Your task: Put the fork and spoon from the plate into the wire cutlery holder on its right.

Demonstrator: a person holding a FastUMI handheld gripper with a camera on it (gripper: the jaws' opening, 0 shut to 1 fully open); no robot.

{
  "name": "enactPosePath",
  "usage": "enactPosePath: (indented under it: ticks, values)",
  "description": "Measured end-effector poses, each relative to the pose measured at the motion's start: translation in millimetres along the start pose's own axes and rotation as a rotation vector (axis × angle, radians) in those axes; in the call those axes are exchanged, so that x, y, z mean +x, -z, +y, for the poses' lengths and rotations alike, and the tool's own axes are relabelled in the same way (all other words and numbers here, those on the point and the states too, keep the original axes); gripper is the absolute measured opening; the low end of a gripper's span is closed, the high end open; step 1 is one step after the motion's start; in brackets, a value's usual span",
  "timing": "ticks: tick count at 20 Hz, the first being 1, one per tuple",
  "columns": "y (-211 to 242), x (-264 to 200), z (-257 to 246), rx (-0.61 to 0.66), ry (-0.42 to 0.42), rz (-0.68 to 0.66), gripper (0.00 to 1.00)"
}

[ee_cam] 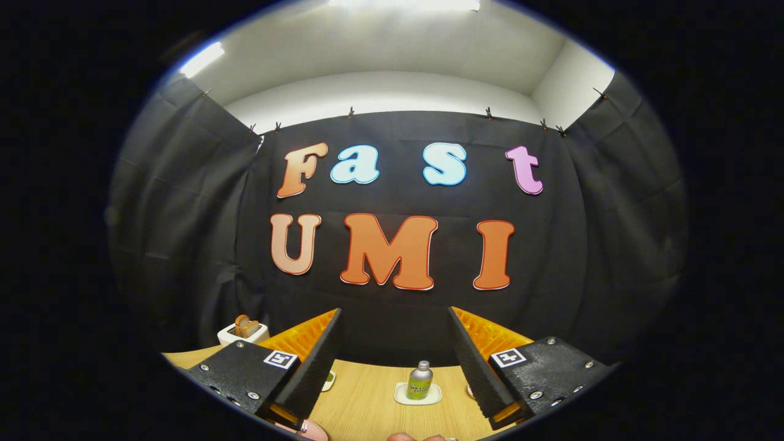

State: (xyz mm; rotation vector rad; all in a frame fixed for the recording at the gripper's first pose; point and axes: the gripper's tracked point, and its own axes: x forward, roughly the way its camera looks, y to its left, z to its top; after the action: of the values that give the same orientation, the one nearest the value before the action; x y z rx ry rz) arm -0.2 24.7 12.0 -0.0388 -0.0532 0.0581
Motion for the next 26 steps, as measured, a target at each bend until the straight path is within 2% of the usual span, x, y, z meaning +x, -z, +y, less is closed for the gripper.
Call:
enactPosePath:
  ticks: [6,11,15,20,26]
  values:
    - [3,1,34,-0.002,-0.063,0.013,0.99]
    - [31,-1,59,0.002,-0.123,0.116,0.99]
    - [82,-9,83,0.001,-0.156,0.272,0.99]
    - [181,-29,112,0.001,-0.192,0.54,0.99]
    - [270,-76,154,-0.014,-0.294,0.844,0.99]
